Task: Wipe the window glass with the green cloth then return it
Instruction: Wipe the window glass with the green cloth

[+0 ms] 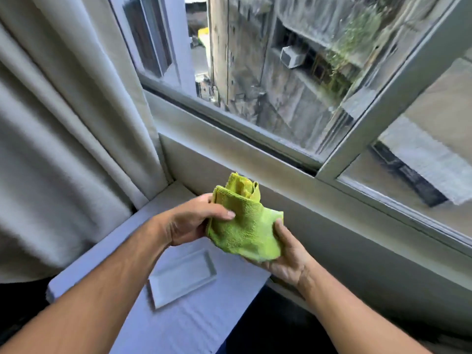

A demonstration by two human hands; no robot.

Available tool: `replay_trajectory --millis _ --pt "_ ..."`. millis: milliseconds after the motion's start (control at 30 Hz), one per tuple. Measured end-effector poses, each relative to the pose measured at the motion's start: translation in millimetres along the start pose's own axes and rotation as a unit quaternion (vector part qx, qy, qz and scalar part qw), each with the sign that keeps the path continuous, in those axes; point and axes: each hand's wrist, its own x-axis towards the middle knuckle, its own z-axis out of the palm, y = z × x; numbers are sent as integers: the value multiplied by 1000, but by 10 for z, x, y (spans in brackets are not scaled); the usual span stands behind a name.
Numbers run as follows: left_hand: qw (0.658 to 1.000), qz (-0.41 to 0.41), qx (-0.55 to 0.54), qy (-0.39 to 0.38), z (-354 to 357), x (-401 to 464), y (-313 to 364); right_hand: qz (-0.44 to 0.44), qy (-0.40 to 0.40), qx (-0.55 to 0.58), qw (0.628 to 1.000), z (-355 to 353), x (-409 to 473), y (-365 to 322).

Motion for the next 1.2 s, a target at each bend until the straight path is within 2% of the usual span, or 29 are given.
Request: replay_trajectory --millis 100,133,167,233,267,333,400,467,533,600,667,700,733,767,800,867,900,933,967,1033,1067,1100,1200 --pt "995 52 82 39 425 37 455 -174 74 3 982 209 -732 -400" --pt "990 69 107 61 451 38 505 -220 93 -23 971 203 -903 -469" --pt "982 97 146 75 780 40 665 -282 106 -59 952 179 -1388 -664" --pt "973 138 175 60 1294 75 898 -385 157 -169 894 209 -2126 -969" --pt "966 167 194 33 1658 77 1095 -444 195 -224 845 204 -2543 -1147" --pt "944 234 233 -21 2451 94 1579 -539 285 -319 726 280 -3409 -1541" --pt "906 333 247 -82 3282 75 2196 -611 377 -391 576 447 -4246 -1950" --pt "868 419 245 -104 4058 -33 2839 -657 475 -453 371 663 -4991 -2364" --pt "832 488 237 -118 4624 -205 3364 -672 525 -485 194 854 -5486 -2751" --pt "807 520 244 -138 5017 -376 3730 -635 566 -525 26 987 -5752 -3091" --pt "794 534 257 -134 5208 -447 3938 -532 605 -570 -161 1025 -5790 -3388" --pt "792 538 263 -120 5262 -439 3998 -492 578 -607 -235 1024 -5754 -3504" --pt "791 540 268 -105 5292 -416 4036 -456 525 -660 -286 1004 -5701 -3609" --pt "792 540 270 -88 5299 -398 4057 -425 471 -708 -311 978 -5632 -3710" --pt "794 536 278 -73 5291 -399 4076 -404 431 -746 -307 956 -5574 -3802" --pt "789 535 298 -48 5250 -428 4129 -386 411 -791 -237 944 -5518 -3904" --pt "769 560 308 -21 5238 -456 4174 -378 418 -802 -197 944 -5509 -3923" --pt "725 608 322 32 5232 -494 4226 -376 426 -805 -172 948 -5495 -3922" --pt "648 672 341 106 5232 -529 4295 -387 433 -798 -162 960 -5471 -3908" --pt "455 771 378 235 5285 -563 4449 -434 446 -765 -163 1001 -5385 -3885" --pt "390 786 398 268 5336 -549 4543 -457 454 -747 -165 1017 -5332 -3892" --pt "362 773 431 293 5393 -515 4645 -473 463 -731 -166 1033 -5266 -3906" --pt "352 681 521 377 5487 -321 4907 -505 494 -687 -170 1082 -5052 -3985"
